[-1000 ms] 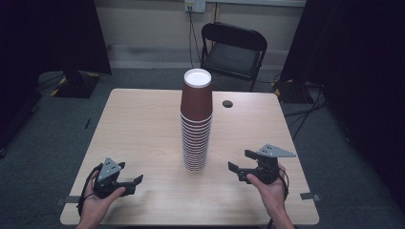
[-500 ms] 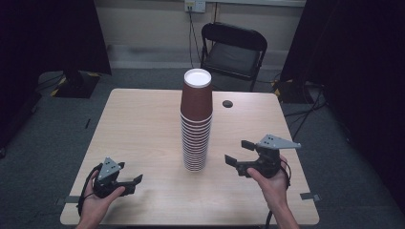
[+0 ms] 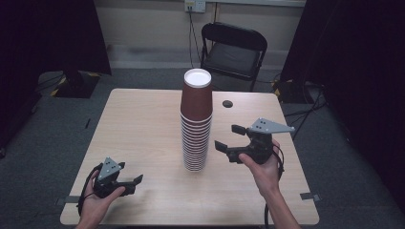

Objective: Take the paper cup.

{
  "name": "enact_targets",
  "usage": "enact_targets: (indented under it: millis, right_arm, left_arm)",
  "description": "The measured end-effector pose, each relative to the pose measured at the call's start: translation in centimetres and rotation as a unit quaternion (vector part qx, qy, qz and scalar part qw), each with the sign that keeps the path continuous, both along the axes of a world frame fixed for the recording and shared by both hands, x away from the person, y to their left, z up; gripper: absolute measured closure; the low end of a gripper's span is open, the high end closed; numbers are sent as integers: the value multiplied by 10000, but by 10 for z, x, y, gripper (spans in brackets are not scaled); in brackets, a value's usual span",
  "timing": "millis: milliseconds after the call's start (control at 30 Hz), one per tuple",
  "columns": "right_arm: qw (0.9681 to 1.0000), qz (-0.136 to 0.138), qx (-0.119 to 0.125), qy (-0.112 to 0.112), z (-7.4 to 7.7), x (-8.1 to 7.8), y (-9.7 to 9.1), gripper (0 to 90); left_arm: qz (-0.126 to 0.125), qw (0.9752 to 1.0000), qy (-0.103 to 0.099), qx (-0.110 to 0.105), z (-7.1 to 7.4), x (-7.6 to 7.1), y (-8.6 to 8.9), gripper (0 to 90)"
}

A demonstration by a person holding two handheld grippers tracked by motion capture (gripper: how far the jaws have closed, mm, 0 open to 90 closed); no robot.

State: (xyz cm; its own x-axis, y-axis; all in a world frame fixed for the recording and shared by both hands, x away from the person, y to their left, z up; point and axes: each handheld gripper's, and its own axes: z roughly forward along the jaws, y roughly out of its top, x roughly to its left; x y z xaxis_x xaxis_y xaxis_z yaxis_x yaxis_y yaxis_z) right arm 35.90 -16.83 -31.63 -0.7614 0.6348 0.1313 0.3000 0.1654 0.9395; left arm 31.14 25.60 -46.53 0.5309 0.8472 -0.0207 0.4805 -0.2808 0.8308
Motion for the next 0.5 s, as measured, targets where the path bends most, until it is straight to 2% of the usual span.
enact_targets:
  millis: [167,200,233,267,333,500]
  right_arm:
    - [9999,105,47,-54,13,8,8,141]
    - [9997,62,101,-226,20,9,8,166]
    - [9997,62,101,-226,20,9,8,166]
    - [9994,58,184,-301,29,10,8,142]
    - [9989,84,279,-359,36,13,9,135]
    - [9988,179,278,-355,48,18,15,131]
  left_arm:
    - [18,10000,-16,22,1,0,1,161]
    - [53,10000,3,-10,1,0,1,161]
    - [53,10000,3,-10,1,0,1,161]
    - [47,10000,-10,-7,1,1,1,161]
    - [33,10000,13,-14,0,2,0,161]
    - [-2,10000,-9,4,1,1,-1,161]
